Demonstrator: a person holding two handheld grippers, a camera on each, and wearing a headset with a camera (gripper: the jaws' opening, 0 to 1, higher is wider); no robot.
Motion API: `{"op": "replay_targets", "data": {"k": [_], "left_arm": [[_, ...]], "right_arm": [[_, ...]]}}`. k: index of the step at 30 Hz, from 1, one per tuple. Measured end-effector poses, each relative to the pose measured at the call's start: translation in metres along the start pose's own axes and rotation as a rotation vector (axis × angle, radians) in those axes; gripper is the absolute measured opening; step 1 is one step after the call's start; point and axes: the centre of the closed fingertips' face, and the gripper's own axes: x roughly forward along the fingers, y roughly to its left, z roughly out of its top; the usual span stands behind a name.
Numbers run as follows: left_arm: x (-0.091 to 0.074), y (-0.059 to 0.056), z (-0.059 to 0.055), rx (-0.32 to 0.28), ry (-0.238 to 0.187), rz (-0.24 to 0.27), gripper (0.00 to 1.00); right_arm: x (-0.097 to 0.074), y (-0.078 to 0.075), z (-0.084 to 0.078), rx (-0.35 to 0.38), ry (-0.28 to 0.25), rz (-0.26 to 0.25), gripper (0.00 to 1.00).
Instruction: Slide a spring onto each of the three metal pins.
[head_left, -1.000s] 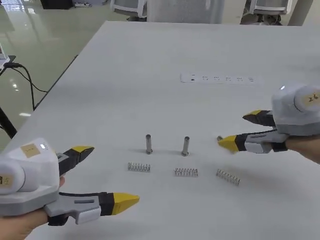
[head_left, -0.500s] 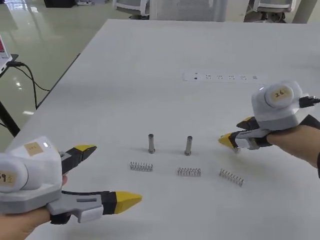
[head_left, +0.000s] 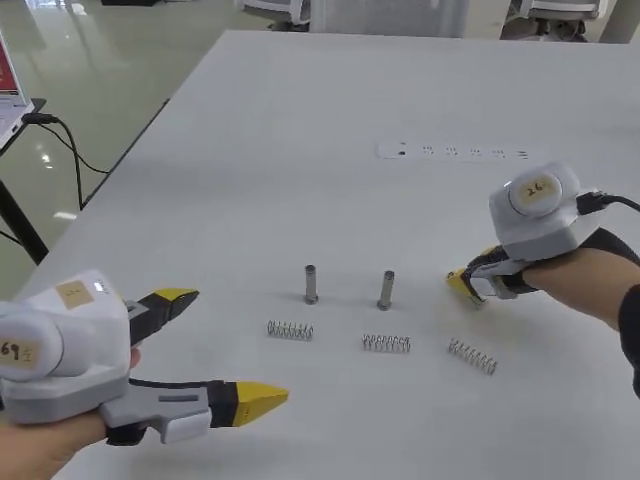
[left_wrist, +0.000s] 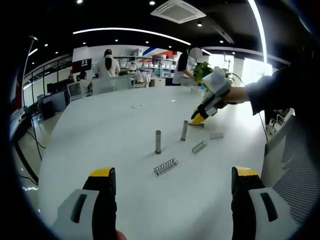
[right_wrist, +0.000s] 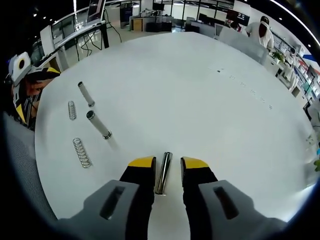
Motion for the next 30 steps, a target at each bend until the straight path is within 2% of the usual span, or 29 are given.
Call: {"op": "replay_targets", "data": {"k": [7, 14, 16, 30], "left_arm": [[-0.001, 0.003, -0.001, -0.008, 0.000, 0.007, 0.95], [0.000, 0.003, -0.002, -0.008, 0.004, 0.006, 0.95], [0.000, 0.004, -0.002, -0.008, 0.003, 0.006, 0.95], [-0.001, 0.006, -0.004, -0.014, 0.005, 0.011, 0.94]], "right_arm": [[0.007, 0.000, -0.005, 0.009, 0.038, 0.003, 0.18], [0.010, -0.002, -0.002, 0.001, 0.055, 0.001, 0.16], [0.011, -0.003, -0.005, 0.007, 0.077, -0.002, 0.14], [0.016, -0.005, -0.007, 0.028, 0.109, -0.001, 0.10]]}}
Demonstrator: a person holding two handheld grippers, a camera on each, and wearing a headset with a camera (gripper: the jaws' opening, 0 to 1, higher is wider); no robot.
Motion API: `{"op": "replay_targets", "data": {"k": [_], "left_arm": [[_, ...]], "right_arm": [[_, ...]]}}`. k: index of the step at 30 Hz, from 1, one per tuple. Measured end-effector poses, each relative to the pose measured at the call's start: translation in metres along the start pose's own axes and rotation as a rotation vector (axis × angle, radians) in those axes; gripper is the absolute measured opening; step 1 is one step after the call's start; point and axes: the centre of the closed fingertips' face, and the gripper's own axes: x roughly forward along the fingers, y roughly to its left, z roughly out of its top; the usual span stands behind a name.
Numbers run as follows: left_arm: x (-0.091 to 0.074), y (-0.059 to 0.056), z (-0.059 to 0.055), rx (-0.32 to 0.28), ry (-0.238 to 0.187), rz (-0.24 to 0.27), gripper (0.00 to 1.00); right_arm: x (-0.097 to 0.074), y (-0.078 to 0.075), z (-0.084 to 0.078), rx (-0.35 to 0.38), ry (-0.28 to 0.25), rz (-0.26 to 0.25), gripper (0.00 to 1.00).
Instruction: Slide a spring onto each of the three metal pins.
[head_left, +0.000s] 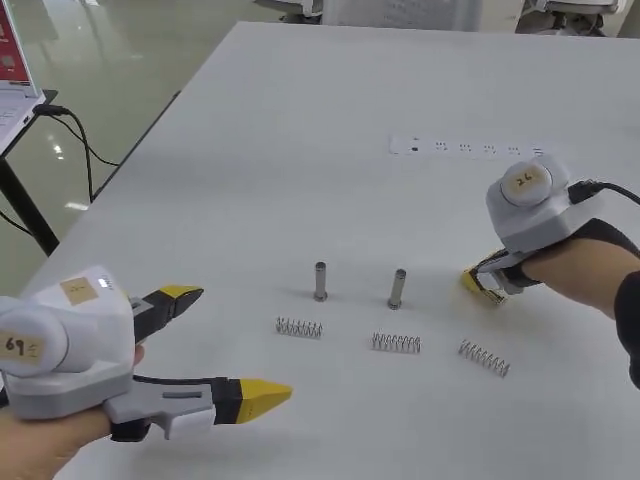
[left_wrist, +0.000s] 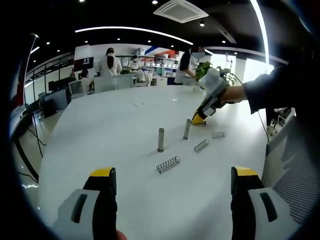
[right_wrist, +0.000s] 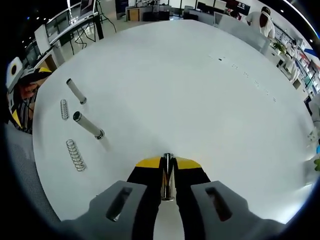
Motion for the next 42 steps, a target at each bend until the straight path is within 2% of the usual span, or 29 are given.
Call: {"op": "replay_targets", "data": {"k": [7, 23, 42], "left_arm": [[0.001, 0.000, 0.000, 0.000, 0.000, -0.001, 0.94], [0.002, -0.006, 0.006, 0.018, -0.009, -0.016, 0.94], [0.005, -0.011, 0.011, 0.035, -0.013, -0.030, 0.94]], "right_arm": [[-0.006, 0.001, 0.002, 0.011, -0.019, -0.009, 0.10], [-0.035, 0.014, 0.017, 0.002, -0.101, -0.013, 0.10], [-0.051, 0.020, 0.009, 0.028, -0.143, -0.023, 0.10]]}}
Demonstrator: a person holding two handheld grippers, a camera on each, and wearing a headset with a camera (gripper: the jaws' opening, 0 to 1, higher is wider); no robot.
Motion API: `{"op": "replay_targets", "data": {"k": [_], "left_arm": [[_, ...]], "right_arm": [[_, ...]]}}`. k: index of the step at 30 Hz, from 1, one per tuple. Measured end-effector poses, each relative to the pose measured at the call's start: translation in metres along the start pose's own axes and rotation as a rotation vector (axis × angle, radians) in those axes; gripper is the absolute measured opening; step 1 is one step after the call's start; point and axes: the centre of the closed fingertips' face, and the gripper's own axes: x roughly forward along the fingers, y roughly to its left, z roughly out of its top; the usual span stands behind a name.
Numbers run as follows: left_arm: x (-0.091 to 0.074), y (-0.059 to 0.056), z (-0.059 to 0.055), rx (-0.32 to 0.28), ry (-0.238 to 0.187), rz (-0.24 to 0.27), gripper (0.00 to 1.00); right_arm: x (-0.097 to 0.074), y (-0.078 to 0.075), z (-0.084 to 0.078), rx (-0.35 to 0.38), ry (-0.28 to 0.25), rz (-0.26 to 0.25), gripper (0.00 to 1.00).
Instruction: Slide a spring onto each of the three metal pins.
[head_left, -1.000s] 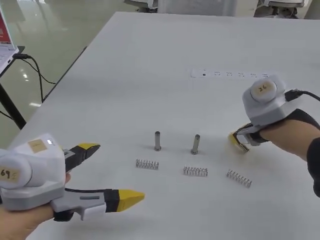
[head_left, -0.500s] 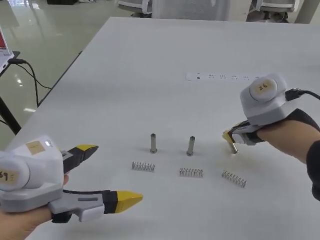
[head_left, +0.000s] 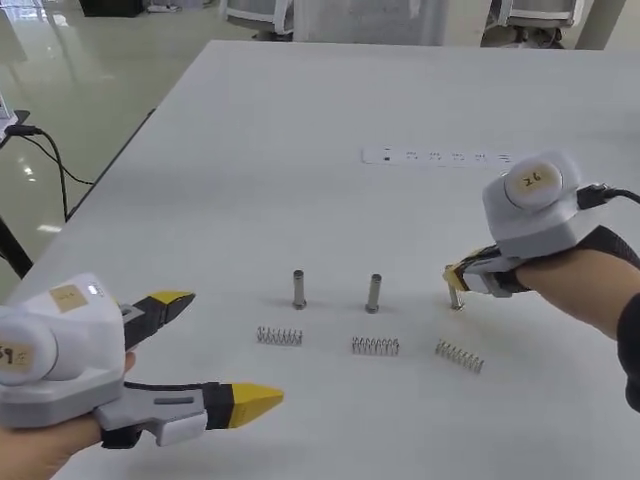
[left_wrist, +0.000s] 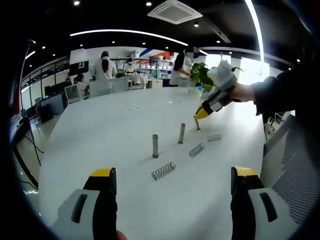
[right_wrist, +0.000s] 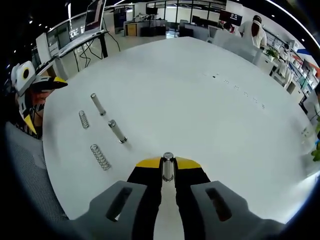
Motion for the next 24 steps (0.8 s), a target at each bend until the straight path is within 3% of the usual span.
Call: {"op": "replay_targets", "data": {"k": [24], "left_arm": [[0.004, -0.003, 0.001, 0.004, 0.001, -0.010, 0.94]], "right_arm": [[-0.012, -0.003, -0.014, 0.065, -0.021, -0.013, 0.11]]}}
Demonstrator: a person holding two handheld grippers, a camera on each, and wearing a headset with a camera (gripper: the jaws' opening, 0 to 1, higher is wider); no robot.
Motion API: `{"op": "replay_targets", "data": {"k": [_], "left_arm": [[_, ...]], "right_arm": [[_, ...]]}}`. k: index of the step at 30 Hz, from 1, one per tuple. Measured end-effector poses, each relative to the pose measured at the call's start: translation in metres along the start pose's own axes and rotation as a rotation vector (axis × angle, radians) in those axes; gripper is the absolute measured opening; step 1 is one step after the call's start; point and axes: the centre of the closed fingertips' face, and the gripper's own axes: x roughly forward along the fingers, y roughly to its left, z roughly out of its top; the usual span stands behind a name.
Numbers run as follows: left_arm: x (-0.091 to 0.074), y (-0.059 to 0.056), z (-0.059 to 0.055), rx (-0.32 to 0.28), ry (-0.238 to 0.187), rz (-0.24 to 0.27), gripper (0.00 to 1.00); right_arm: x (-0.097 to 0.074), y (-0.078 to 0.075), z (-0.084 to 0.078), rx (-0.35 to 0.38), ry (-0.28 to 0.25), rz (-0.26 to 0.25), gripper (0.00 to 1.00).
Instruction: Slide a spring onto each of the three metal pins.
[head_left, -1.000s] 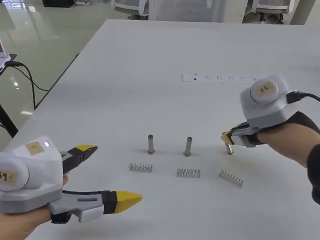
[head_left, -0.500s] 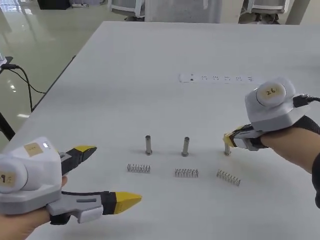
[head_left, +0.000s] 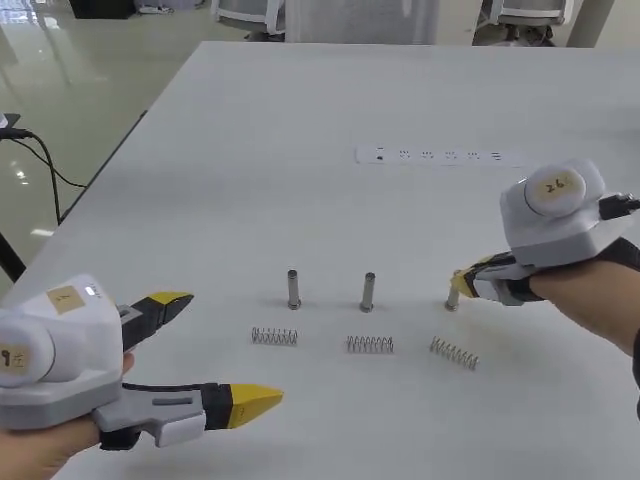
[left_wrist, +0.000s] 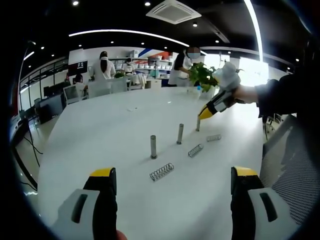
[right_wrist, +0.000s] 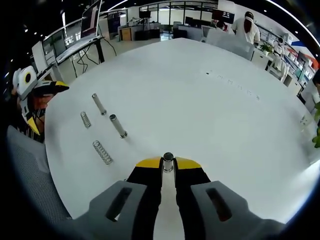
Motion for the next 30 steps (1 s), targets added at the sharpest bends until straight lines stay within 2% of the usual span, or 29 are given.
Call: {"op": "replay_targets", "data": {"k": [19, 30], "left_arm": [[-0.001, 0.002, -0.002, 0.001, 0.002, -0.003, 0.94], [-0.001, 0.001, -0.003, 0.004, 0.004, -0.006, 0.94]], "right_arm": [[0.002, 0.004, -0.005, -0.008, 0.003, 0.008, 0.12], [-0.001, 0.003, -0.014, -0.005, 0.010, 0.009, 0.14]]}}
